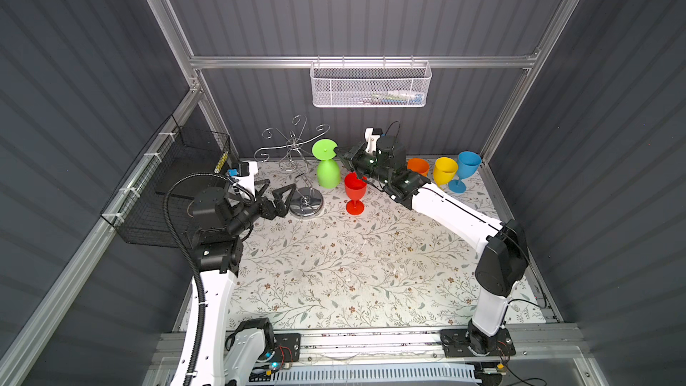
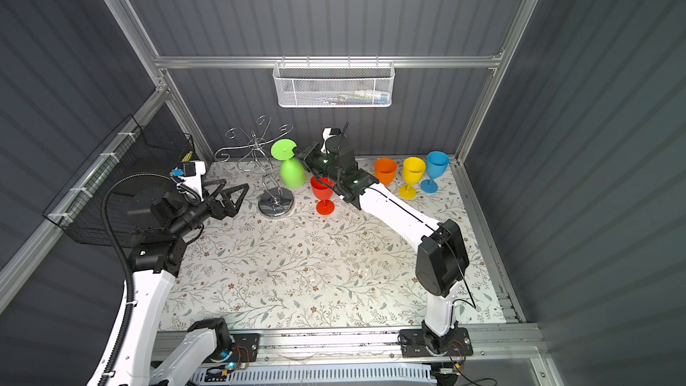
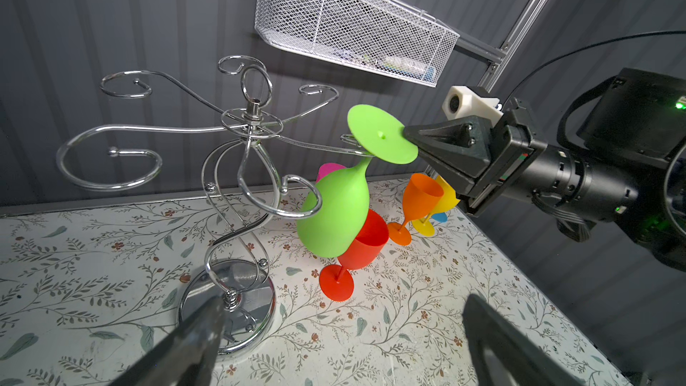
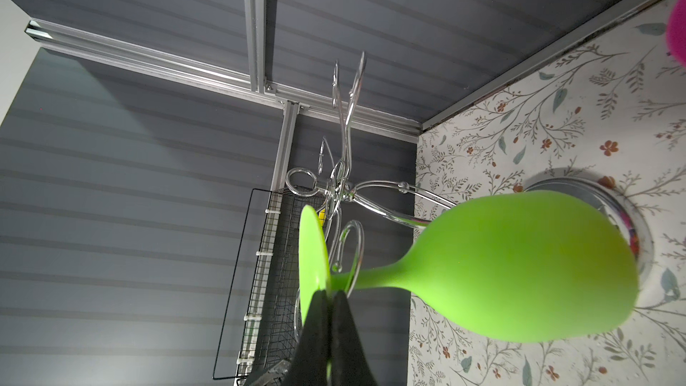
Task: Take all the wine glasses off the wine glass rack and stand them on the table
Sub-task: 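Lift the green glass off the rack hook with the right gripper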
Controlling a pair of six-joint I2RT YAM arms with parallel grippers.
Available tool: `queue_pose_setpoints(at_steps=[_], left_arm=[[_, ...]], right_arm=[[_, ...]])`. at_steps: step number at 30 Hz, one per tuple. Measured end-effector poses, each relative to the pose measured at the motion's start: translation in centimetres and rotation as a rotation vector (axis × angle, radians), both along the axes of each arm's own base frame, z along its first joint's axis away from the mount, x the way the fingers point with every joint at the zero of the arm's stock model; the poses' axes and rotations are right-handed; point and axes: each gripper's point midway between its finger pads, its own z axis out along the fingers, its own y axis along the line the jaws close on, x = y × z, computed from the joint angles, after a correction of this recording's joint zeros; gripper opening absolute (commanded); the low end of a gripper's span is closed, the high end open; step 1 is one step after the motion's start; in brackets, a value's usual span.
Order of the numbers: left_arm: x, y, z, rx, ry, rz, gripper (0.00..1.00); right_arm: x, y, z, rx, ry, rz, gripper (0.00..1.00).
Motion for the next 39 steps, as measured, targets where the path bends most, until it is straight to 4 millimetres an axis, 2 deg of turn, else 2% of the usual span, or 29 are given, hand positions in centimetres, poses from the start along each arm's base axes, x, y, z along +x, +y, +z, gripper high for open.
queue_pose_setpoints(at_steps=[4, 8, 13, 21, 28, 39], left_arm=[[0.0, 0.0, -0.1, 0.000, 0.003, 0.000, 1.00], [0.0, 0.0, -0.1, 0.001, 0.003, 0.001, 1.00], [-0.1, 0.1, -0.2, 0.005, 0.007, 0.004, 1.00], [-0.2, 0.2, -0.3, 0.010, 0.011, 0.012, 1.00], [-0.2, 0.1, -0.5, 0.018, 0.013, 0.014, 1.00], [-0.3, -0.2, -1.2, 0.028, 0.035, 0.011, 1.00]], right_arm=[[-0.7, 0.8, 0.2, -0.002, -0.002, 0.018, 0.00], [-1.3, 1.7, 1.4, 0.010, -0.020, 0.034, 0.00], [-1.0, 2.9, 2.7, 0.029, -0.043, 0.045, 0.00], [0.8, 4.1, 1.3, 0.004, -0.016, 0.035, 0.00], [2.5, 3.5, 1.2, -0.001, -0.010, 0.004, 0.00], [4.6, 1.4, 1.6, 0.010, -0.012, -0.043, 0.00]])
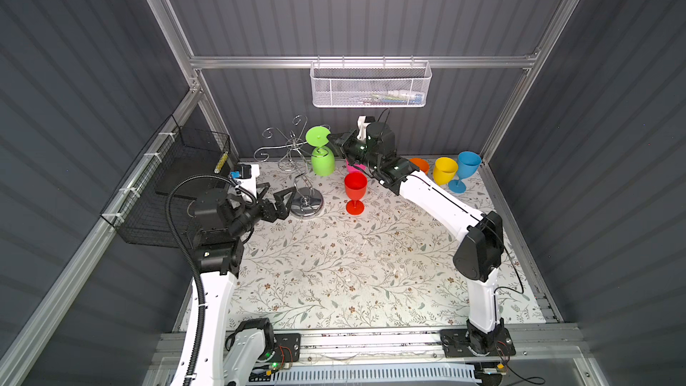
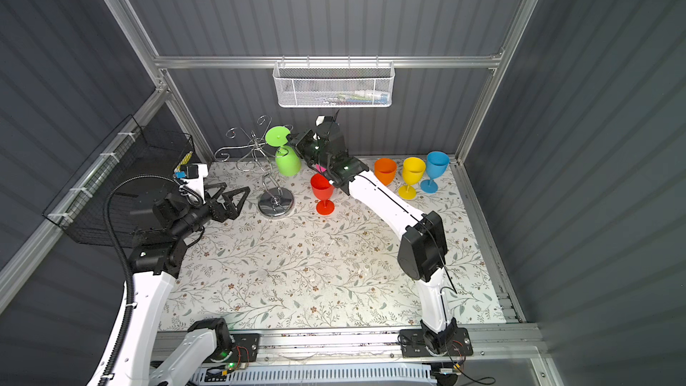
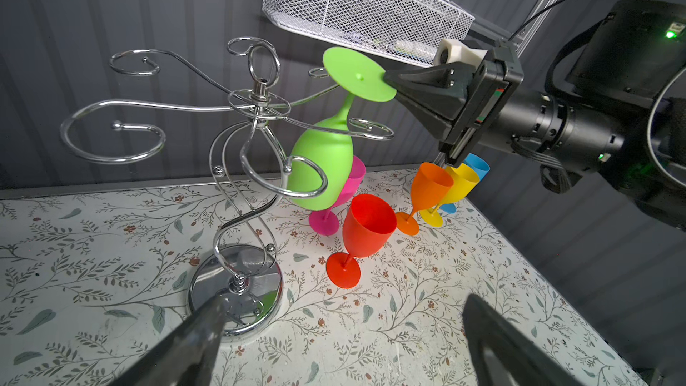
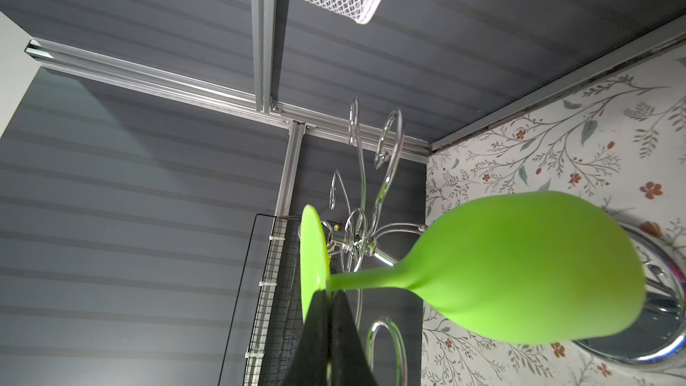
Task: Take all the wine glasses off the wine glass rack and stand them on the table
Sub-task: 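Lift the green glass off the rack hook with the right gripper, then carry the green glass with the right gripper toward the left gripper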
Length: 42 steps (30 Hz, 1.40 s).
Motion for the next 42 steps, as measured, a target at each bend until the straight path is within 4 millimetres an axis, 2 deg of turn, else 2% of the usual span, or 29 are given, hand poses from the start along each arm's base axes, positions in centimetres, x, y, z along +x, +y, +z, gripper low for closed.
queue_pose_setpoints(at_steps=[8, 14, 27, 34, 37, 42], left_arm=[[0.0, -0.3, -0.3, 0.008, 0.008, -0.002, 1.00], [-0.1, -0.4, -0.5, 0.017, 0.016, -0.002, 1.00], [0.0, -0.5, -0.8, 0.030, 0.021, 0.007, 1.00], [0.2, -0.4, -1.3, 0.028, 0.046, 0.033, 1.00], [0.6, -0.1, -1.8, 0.008, 0.090, 0.064, 0.99], [0.7, 0.9, -2.6, -0.063, 0.188, 0.153, 0.98]], right_arm=[[1.0, -1.3, -0.5, -0.003, 0.004, -0.025, 0.00], [0.7, -2.7, -1.1, -0.014, 0.017, -0.041, 0.00], [-1.2, -8.2, 3.4, 0.028, -0.062, -0.097, 0.00], [-4.2, -11.1, 4.9, 0.003, -0.128, -0.108, 0.00], [-6.3, -12.3, 5.2, -0.030, -0.170, -0.097, 0.00], [-11.0, -14.3, 5.2, -0.104, -0.271, -0.063, 0.00]])
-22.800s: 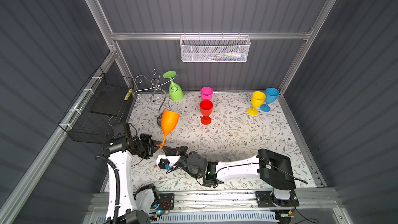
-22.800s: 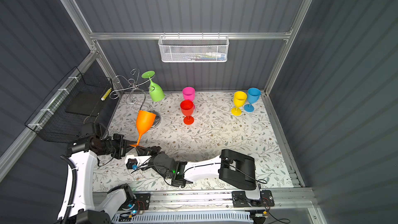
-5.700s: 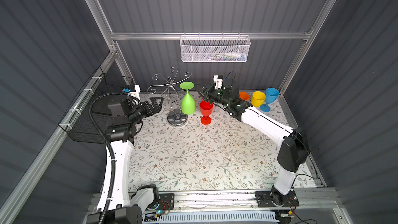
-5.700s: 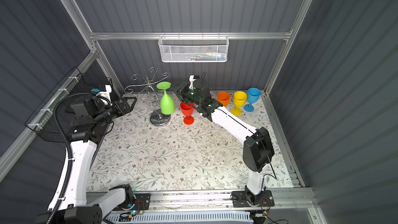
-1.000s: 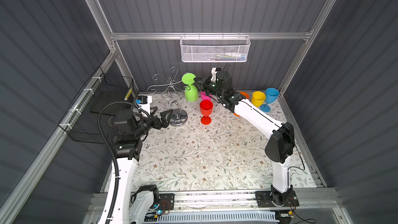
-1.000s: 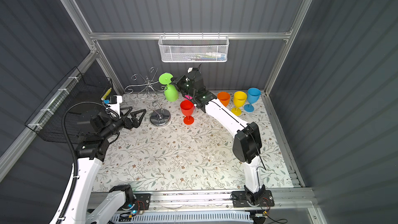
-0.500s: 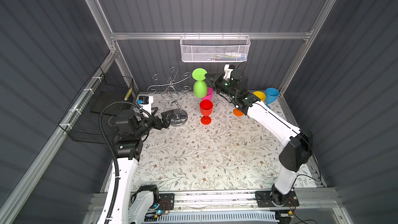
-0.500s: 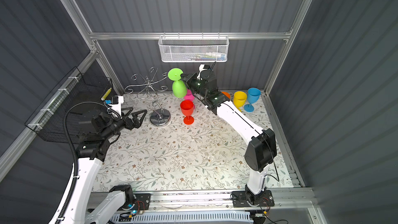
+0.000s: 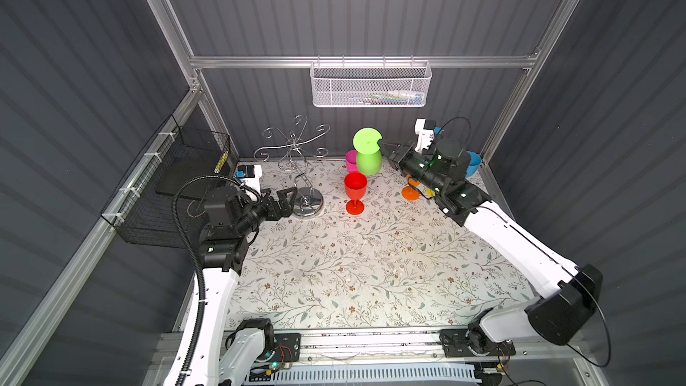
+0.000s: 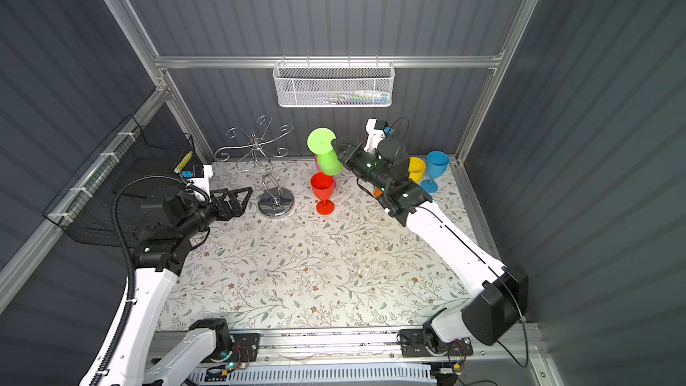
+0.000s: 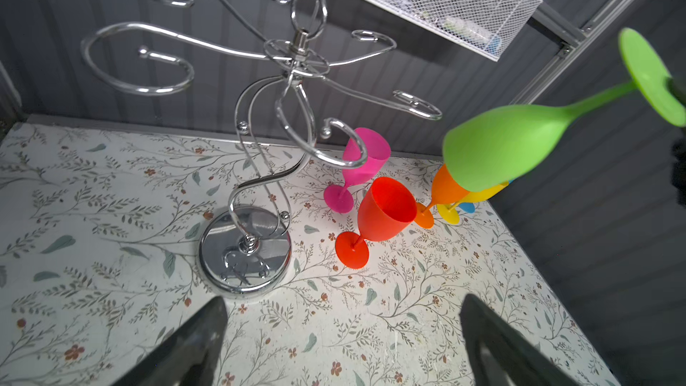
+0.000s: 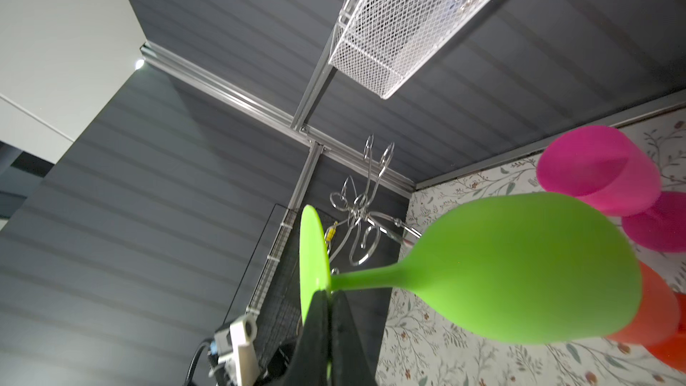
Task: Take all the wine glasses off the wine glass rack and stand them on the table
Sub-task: 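Carry the green glass with the right gripper toward the left gripper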
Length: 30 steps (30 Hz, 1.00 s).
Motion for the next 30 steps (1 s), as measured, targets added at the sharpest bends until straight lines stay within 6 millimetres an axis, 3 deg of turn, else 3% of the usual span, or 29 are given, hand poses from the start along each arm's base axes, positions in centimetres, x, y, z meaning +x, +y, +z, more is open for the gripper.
queue_pose_setpoints(at_steps=[3, 9, 14, 19, 23, 30], left_arm=[[-0.7, 0.4, -0.7, -0.066, 0.074, 0.049, 0.97], [-2.7, 1.6, -2.0, -0.210, 0.215, 0.194, 0.95], [-3.8, 2.3, -3.7, -0.323, 0.389, 0.314, 0.93], [-4.4, 2.8, -4.3, -0.417, 0.538, 0.420, 0.93], [-5.5, 3.0, -5.0, -0.475, 0.643, 0.501, 0.85], [-6.7, 3.2, -6.3, -0.525, 0.835, 0.621, 0.77]], right_arm=[[-3.2, -0.1, 0.3, -0.058, -0.082, 0.032, 0.00], [-10.0, 3.2, 0.5, -0.170, -0.265, 0.162, 0.00], [-13.3, 6.4, -1.7, -0.285, -0.369, 0.235, 0.00], [-15.3, 8.8, -5.0, -0.380, -0.453, 0.284, 0.00], [-15.6, 10.3, -7.4, -0.454, -0.516, 0.290, 0.00], [-16.4, 11.8, -8.9, -0.511, -0.635, 0.283, 0.00]])
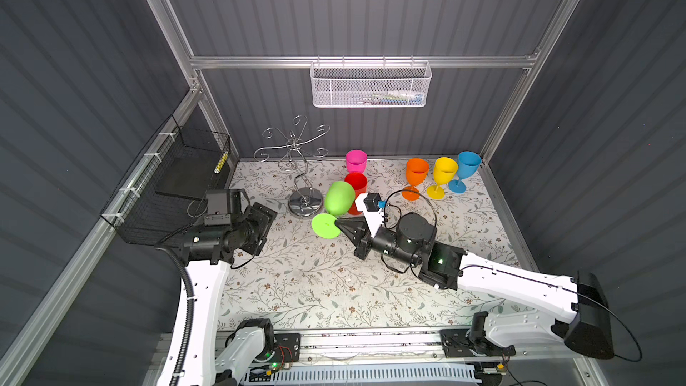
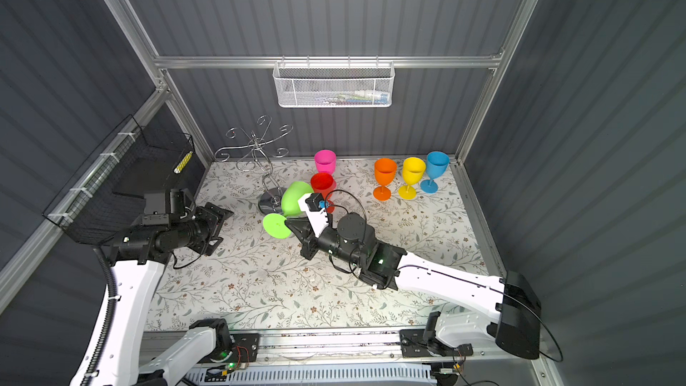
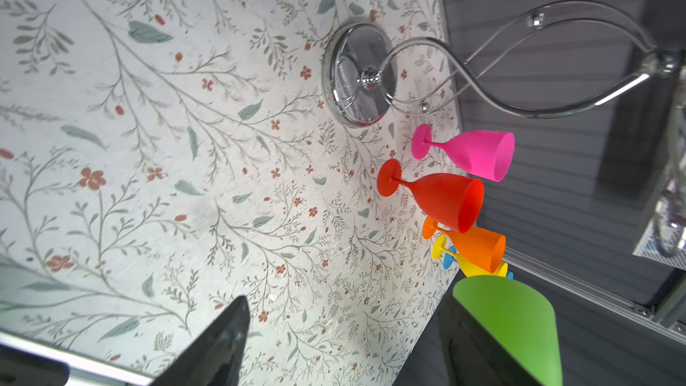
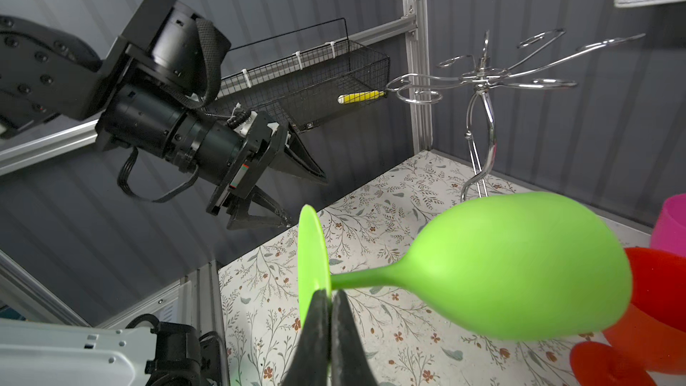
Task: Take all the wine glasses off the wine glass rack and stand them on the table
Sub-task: 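Carry the green glass with the right gripper toward the left gripper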
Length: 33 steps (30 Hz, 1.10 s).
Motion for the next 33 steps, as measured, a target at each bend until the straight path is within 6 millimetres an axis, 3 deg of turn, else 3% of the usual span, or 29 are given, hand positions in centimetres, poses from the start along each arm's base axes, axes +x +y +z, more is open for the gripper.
queue_pose_setpoints(at_steps=[13, 33], left_arm=[[-0.9, -0.6, -0.8, -0.081, 0.095, 0.051, 0.70], [-0.8, -2.5, -0.8, -0.206, 0.142, 0.041, 0.56]], right_arm=[[-1.6, 3.3, -2.3, -0.072, -0.230, -0.007, 0.00], [-2.0, 6.8, -5.7, -0.172, -0.485, -0.080, 0.00]])
